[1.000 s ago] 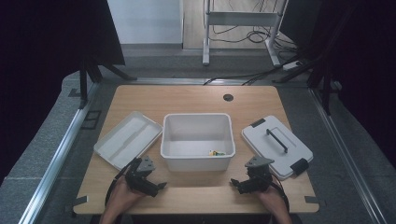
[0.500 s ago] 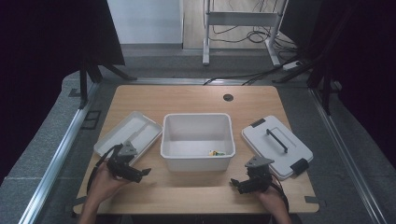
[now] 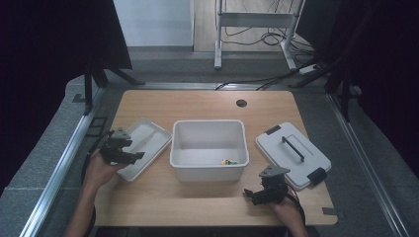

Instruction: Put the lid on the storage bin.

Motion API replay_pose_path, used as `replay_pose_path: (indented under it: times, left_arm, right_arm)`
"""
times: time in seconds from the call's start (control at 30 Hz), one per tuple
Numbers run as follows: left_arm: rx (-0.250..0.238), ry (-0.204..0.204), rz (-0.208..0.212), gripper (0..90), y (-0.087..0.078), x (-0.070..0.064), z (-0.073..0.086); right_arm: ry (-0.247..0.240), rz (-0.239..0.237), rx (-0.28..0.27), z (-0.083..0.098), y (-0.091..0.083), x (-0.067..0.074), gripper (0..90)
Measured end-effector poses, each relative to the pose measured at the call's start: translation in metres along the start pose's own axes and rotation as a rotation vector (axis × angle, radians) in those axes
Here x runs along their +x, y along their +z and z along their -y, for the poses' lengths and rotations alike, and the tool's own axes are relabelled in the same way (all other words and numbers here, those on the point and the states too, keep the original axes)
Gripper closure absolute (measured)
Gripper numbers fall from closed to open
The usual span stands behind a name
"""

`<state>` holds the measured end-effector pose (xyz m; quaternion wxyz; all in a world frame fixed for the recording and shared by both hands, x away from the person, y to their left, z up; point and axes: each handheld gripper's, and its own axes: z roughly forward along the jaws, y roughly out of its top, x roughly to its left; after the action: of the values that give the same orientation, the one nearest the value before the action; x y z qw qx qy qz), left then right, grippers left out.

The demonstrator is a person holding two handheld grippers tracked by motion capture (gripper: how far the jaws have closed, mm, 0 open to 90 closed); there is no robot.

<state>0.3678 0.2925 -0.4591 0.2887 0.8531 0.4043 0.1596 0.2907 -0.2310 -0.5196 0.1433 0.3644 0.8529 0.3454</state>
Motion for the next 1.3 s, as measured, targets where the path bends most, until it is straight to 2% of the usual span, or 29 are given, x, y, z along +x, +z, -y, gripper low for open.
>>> replay_pose_path:
  times: [0.2,0.3,0.37,0.47,0.6,0.67,0.73,0.8,0.93,1.1,1.3]
  left_arm:
    - [0.041,-0.024,-0.01,50.9,0.02,0.016,-0.004]
    - [0.06,-0.044,-0.003,57.4,0.03,0.02,-0.005]
    - [0.075,-0.052,-0.018,62.4,0.035,0.022,-0.005]
    - [0.103,-0.065,-0.006,68.9,0.041,0.025,-0.004]
    - [0.135,-0.056,0.006,78.1,0.044,0.025,-0.002]
    - [0.134,-0.055,0.021,84.8,0.044,0.025,-0.001]
    - [0.141,-0.045,-0.003,88.8,0.043,0.026,-0.001]
    - [0.143,-0.027,0.008,89.1,0.04,0.028,-0.001]
    - [0.144,0.024,0.002,89.1,0.028,0.032,-0.004]
    - [0.098,0.081,0.051,89.1,0.001,0.041,-0.01]
    - [0.064,0.159,0.104,89.1,-0.034,0.047,-0.022]
  right_arm:
    - [-0.002,0.0,0.0,0.0,0.0,0.0,0.0]
    - [-0.002,0.0,0.001,0.0,0.0,0.0,0.0]
    - [0.0,0.0,0.0,0.0,0.0,0.0,0.0]
    - [0.0,0.0,0.0,0.0,0.0,0.0,0.0]
    - [0.0,0.0,0.0,0.0,0.0,0.0,0.0]
    - [0.001,0.0,0.0,0.0,0.0,0.0,0.0]
    - [-0.001,0.0,0.0,0.0,0.0,0.0,0.0]
    - [-0.002,0.0,0.0,0.0,0.0,0.0,0.0]
    - [-0.001,0.0,0.0,0.0,0.0,0.0,0.0]
    - [-0.001,0.0,-0.001,0.0,0.0,0.0,0.0]
    - [-0.004,0.0,0.001,0.0,0.0,0.0,0.0]
